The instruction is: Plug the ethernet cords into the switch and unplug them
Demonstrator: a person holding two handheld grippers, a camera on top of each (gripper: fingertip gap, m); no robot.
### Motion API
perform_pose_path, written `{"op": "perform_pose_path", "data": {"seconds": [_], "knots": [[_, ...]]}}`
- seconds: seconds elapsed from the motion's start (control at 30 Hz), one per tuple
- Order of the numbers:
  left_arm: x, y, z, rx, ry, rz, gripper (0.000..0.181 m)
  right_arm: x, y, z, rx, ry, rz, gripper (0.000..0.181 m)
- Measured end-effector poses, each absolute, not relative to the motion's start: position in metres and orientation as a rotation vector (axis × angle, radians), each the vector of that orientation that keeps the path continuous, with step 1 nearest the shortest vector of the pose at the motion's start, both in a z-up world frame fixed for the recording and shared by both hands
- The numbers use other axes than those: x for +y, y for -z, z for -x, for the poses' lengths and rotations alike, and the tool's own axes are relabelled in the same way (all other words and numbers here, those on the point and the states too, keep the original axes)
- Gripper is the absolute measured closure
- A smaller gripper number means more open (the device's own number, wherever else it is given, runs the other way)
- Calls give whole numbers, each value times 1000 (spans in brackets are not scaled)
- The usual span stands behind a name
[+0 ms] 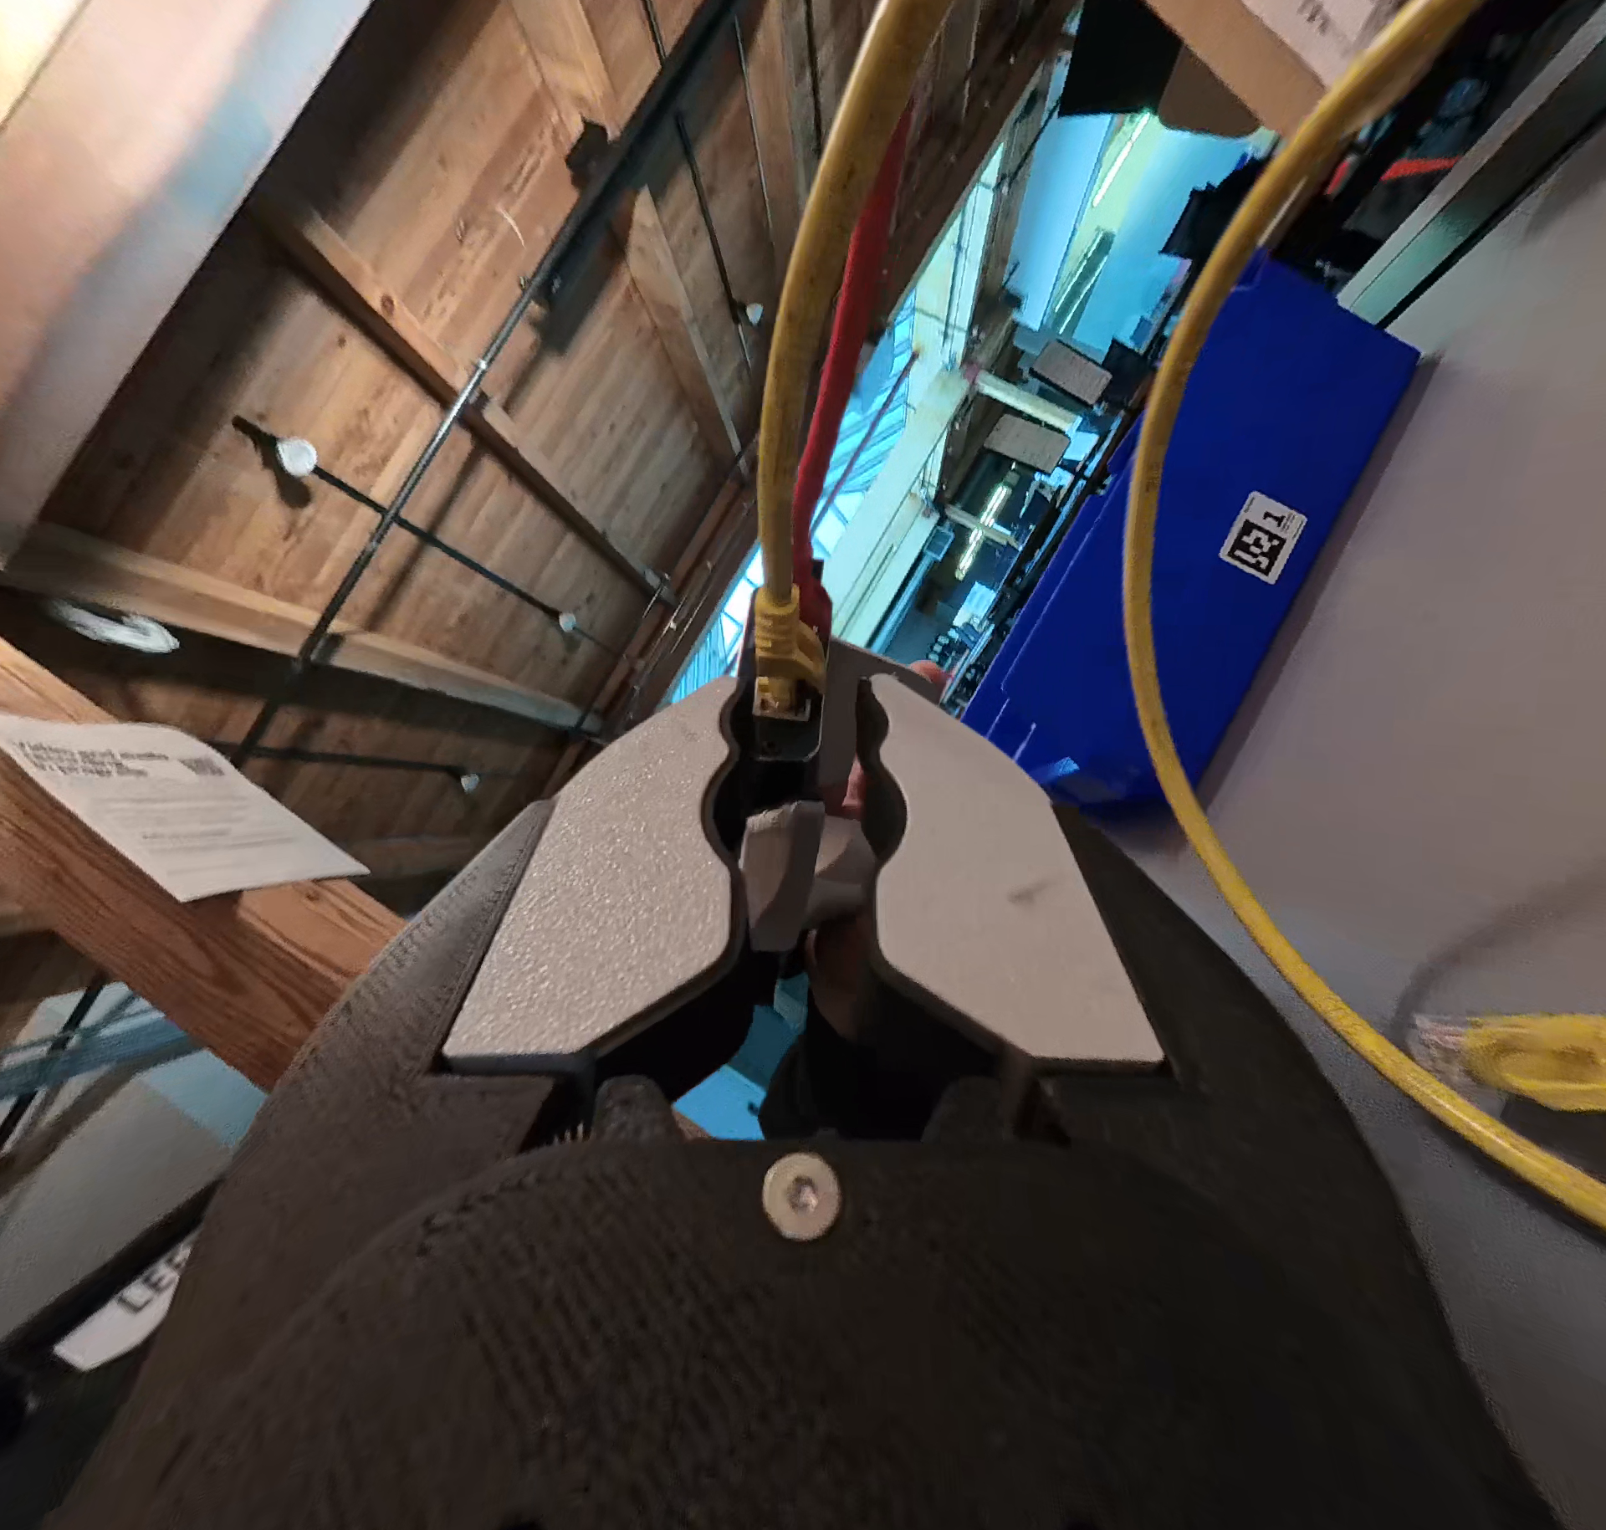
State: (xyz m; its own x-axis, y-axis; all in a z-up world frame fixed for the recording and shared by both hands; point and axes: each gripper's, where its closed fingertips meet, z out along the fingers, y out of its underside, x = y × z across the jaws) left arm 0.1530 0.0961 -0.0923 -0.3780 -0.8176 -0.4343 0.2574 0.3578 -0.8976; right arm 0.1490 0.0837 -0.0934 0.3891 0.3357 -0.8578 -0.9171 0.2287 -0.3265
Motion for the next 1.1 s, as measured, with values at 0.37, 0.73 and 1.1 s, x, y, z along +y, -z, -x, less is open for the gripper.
{"op": "perform_pose_path", "data": {"seconds": [0.37,0.73,1.1], "knots": [[86,99,-158,1531,1200,546,107,79,93,-152,766,-983,874,167],[85,102,-159,1451,1131,512,107,75,96,-150,599,-881,987,167],[86,89,-154,1317,1097,509,107,75,81,-143,438,-824,1035,168]]}}
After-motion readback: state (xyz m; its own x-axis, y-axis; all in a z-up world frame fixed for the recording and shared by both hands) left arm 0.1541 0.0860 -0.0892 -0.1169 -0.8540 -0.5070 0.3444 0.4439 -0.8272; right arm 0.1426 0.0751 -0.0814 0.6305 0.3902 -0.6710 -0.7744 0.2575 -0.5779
